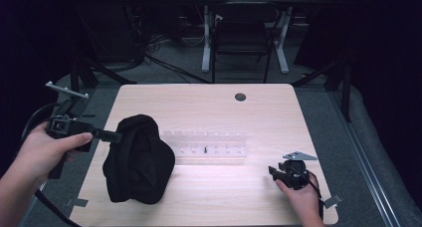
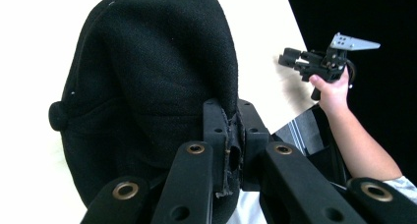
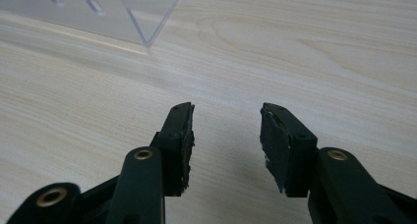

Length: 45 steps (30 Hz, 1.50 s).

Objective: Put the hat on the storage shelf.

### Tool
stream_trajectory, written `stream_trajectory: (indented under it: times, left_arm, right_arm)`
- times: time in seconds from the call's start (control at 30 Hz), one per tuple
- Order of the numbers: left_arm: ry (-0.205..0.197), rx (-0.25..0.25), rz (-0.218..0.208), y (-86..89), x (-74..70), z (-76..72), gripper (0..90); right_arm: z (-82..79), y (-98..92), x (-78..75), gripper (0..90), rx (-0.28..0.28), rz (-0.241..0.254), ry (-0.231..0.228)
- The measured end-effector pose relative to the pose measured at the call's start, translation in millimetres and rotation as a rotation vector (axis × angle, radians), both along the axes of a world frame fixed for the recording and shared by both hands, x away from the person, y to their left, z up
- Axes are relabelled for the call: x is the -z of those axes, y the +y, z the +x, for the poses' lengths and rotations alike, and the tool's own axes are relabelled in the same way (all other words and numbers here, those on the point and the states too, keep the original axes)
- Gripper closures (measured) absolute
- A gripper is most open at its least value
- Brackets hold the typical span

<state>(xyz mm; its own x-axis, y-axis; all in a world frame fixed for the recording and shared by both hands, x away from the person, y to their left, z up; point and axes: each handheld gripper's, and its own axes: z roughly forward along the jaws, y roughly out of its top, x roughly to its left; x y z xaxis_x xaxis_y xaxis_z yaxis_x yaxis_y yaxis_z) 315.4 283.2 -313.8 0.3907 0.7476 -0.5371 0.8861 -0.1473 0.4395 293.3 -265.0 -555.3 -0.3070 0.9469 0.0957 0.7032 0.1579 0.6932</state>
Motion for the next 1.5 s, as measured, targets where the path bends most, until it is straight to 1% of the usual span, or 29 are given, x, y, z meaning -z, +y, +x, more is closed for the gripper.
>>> stream_trajectory:
  times: [0.03,0.13,0.27,0.4,0.53,0.57,0.6,0.7,0.83,0.9,1.03,1.1,1.17,1.3,1.33,1.43,1.47,1.5]
  left_arm:
    - [-0.006,-0.002,0.001,1.5,-2.4,0.3,86.0]
    - [-0.018,-0.022,-0.012,4.6,-9.5,1.3,86.0]
    - [-0.029,-0.03,-0.028,6.3,-16.4,4.0,86.0]
    - [-0.033,-0.034,-0.027,5.1,-19.9,7.6,86.0]
    - [-0.038,-0.041,-0.028,3.3,-22.7,11.6,86.0]
    - [-0.034,-0.042,-0.029,2.8,-23.8,12.5,86.0]
    - [-0.041,-0.044,-0.026,2.4,-24.7,13.5,86.0]
    - [-0.041,-0.052,-0.026,1.7,-28.6,16.7,85.9]
    - [-0.051,-0.06,-0.034,0.8,-32.8,21.1,86.0]
    - [-0.055,-0.065,-0.04,-0.1,-34.5,23.9,86.0]
    - [-0.06,-0.069,-0.057,-3.8,-37.2,29.8,86.0]
    - [-0.063,-0.07,-0.055,-6.5,-38.4,32.6,86.0]
    - [-0.064,-0.069,-0.054,-9.1,-39.2,35.2,86.0]
    - [-0.07,-0.067,-0.054,-13.5,-40.5,40.2,86.0]
    - [-0.068,-0.074,-0.059,-15.1,-40.8,41.2,86.0]
    - [-0.07,-0.069,-0.057,-18.6,-41.9,44.9,86.0]
    - [-0.069,-0.076,-0.061,-20.5,-42.3,45.9,86.0]
    - [-0.072,-0.071,-0.057,-21.5,-42.8,47.4,86.0]
  right_arm:
    - [-0.1,0.1,-0.1,55.6,0.002,0.0,0.002]
    - [-0.2,0.1,-0.3,55.1,0.003,-0.007,0.0]
    - [0.1,-0.1,-0.4,54.1,0.008,-0.01,-0.001]
    - [-0.1,1.0,-0.3,52.8,0.017,-0.022,-0.007]
    - [-0.1,1.5,-0.1,52.7,0.007,-0.033,-0.011]
    - [0.0,1.5,0.1,52.7,0.003,-0.032,-0.009]
    - [0.2,1.6,0.5,52.7,0.0,-0.031,-0.01]
    - [0.2,1.9,0.6,52.5,-0.004,-0.029,-0.007]
    - [0.1,1.4,-0.3,51.4,0.008,-0.04,-0.004]
    - [0.1,1.4,-0.3,51.4,0.015,-0.031,-0.007]
    - [0.4,1.3,0.6,52.3,0.006,-0.034,0.002]
    - [0.3,1.4,0.0,53.1,0.006,-0.039,0.005]
    - [0.5,1.4,-0.3,54.4,0.005,-0.043,-0.002]
    - [0.5,1.9,0.3,55.4,0.012,-0.028,-0.012]
    - [0.4,2.1,0.3,55.3,0.012,-0.027,-0.02]
    - [0.1,3.0,-1.1,54.3,0.031,-0.028,-0.043]
    - [0.1,3.2,-1.6,54.1,0.036,-0.02,-0.048]
    - [0.1,3.3,-2.0,52.5,0.038,-0.017,-0.049]
